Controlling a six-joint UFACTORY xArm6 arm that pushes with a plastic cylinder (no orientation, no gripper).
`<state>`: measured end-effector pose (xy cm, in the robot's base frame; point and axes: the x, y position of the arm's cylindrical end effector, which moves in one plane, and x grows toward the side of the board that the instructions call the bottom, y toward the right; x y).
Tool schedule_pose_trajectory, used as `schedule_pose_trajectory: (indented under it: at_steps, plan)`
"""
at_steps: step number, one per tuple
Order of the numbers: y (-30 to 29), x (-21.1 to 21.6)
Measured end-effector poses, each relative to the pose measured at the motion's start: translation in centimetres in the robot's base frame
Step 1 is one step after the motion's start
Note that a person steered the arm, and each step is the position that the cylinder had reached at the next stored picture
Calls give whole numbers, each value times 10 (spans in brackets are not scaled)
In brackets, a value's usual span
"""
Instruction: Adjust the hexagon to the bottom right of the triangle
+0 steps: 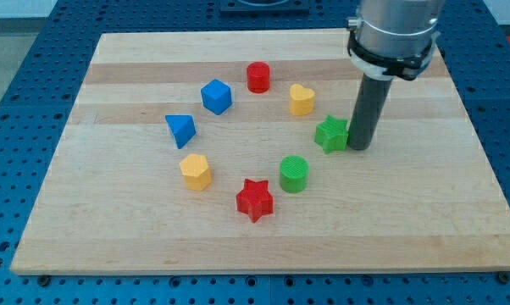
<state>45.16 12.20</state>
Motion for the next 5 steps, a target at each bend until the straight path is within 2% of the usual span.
schedule_pose_trajectory:
  at_steps: [2, 3, 4, 5]
  plan:
    - [-6, 0]
    - [12, 4]
    - [46, 27]
    - [49, 44]
